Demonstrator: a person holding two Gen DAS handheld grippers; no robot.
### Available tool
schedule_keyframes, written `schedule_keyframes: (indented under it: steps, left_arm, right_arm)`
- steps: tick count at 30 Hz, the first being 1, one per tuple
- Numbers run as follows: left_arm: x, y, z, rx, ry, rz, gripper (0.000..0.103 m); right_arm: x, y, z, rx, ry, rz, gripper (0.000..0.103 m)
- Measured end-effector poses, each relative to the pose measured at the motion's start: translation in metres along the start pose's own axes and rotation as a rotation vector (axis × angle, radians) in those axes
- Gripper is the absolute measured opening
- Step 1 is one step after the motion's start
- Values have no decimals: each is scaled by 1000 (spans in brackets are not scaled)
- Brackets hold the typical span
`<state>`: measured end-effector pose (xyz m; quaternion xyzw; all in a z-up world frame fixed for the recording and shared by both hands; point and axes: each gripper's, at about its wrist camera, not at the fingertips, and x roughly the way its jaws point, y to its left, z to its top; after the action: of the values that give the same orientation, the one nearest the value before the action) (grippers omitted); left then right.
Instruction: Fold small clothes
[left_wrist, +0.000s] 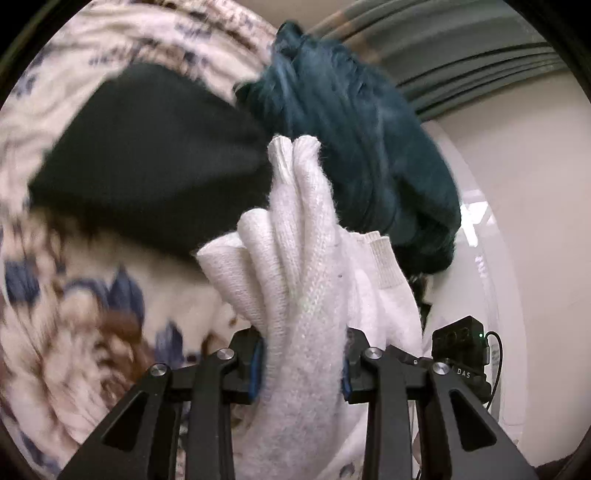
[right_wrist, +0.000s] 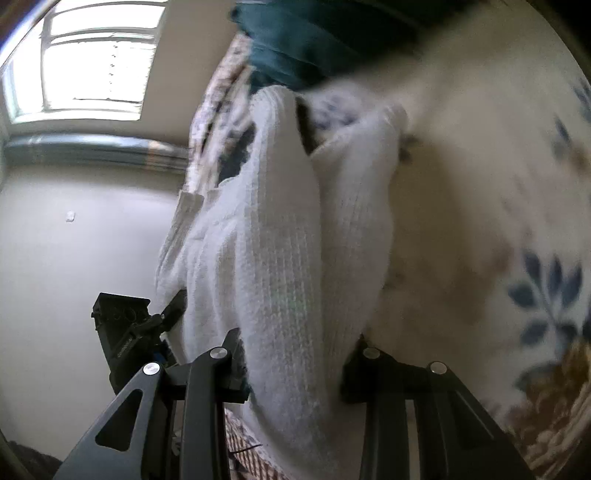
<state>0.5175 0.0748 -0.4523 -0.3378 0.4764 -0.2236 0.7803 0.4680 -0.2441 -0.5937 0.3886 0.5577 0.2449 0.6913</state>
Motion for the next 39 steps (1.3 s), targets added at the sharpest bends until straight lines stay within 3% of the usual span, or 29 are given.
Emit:
schedule_keyframes:
  steps: [4, 10, 12, 16, 22, 27, 29, 34, 39]
  left_arm:
    - [-22, -5, 48, 5, -72, -4, 28]
    - [-42, 14, 142, -5, -160, 16, 28]
    - [-36, 30, 170, -9, -160, 42, 28]
    - [-7, 80, 210, -28, -89, 114, 28]
    - [36, 135, 206, -36, 49, 179, 29]
    - [35, 153, 198, -102, 48, 129, 35]
    - [28, 149, 196, -99, 50, 156, 38]
    - [9, 135, 195, -13, 17, 278, 49]
    - [7, 143, 201, -11, -24, 329, 50]
  right_arm:
    - [7, 53, 33, -77, -24, 13, 35]
    - [52, 132, 116, -155, -55, 34, 35]
    - [85, 152, 144, -171, -57, 23, 35]
    - [145, 149, 178, -140, -25, -16, 35]
    - [208, 103, 184, -44, 38, -108, 35]
    - [214, 84, 183, -3, 38, -123, 38]
    - [211, 84, 181, -4, 52, -169, 47]
    - [186, 89, 182, 7, -13, -275, 48]
    - [188, 94, 174, -43, -5, -399, 48]
